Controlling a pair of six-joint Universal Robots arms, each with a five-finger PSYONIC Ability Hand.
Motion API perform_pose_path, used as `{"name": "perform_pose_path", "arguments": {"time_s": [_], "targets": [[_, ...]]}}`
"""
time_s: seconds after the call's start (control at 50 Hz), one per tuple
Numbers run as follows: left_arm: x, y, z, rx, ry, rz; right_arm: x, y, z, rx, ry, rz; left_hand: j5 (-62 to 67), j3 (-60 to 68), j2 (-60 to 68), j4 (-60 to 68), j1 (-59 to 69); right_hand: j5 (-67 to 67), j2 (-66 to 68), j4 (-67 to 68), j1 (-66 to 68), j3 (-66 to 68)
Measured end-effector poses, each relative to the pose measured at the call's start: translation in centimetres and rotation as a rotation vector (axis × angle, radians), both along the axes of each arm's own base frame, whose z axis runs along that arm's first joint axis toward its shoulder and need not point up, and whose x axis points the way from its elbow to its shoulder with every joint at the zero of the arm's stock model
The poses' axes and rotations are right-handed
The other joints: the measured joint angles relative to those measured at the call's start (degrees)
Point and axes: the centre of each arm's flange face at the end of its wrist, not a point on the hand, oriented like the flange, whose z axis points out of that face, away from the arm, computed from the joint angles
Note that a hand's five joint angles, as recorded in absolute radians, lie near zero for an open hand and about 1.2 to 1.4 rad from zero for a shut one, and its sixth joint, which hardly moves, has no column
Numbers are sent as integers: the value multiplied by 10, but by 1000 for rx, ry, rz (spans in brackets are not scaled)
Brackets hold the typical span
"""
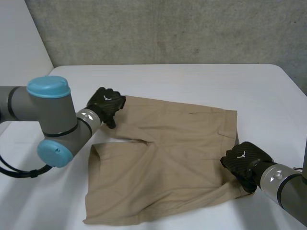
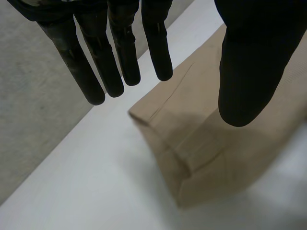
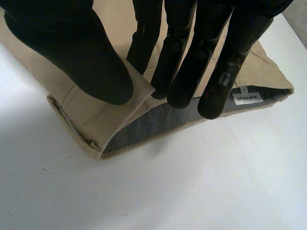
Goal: Fold the shorts.
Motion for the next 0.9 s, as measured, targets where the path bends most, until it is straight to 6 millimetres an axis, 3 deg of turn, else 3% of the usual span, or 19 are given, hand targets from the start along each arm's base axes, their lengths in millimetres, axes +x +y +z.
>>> {"name": "perform_pose_path", "arguments": {"time_s": [0.28,0.34,0.44,0.5,0.78,0.84,0.9], "targets": [[-4,-16,-28,59,8,-19,-2,-1,-1,2,0,-6,13,12,15,11,14,0,0,0,0,0],[2,-19,-31,72,-7,-4,-2,-1,-1,0,-1,-7,81,75,80,80,83,0,0,0,0,0],[12,-24,-35,77,-47,13,-1,-1,-1,-2,-1,-6,321,320,328,328,311,0,0,0,0,0],[17,-25,-35,72,-69,20,-1,-2,-1,-3,-1,-7,323,336,344,343,311,0,0,0,0,0],[37,-29,-36,53,-162,108,-1,-1,0,-4,-3,-6,322,327,335,334,310,0,0,0,0,0],[41,-23,-30,51,-175,113,-1,-1,0,-6,-9,-8,237,217,222,230,212,0,0,0,0,0],[45,-15,-18,42,-173,117,0,-3,1,-11,-20,-14,60,53,56,55,28,0,0,0,0,0]]}}
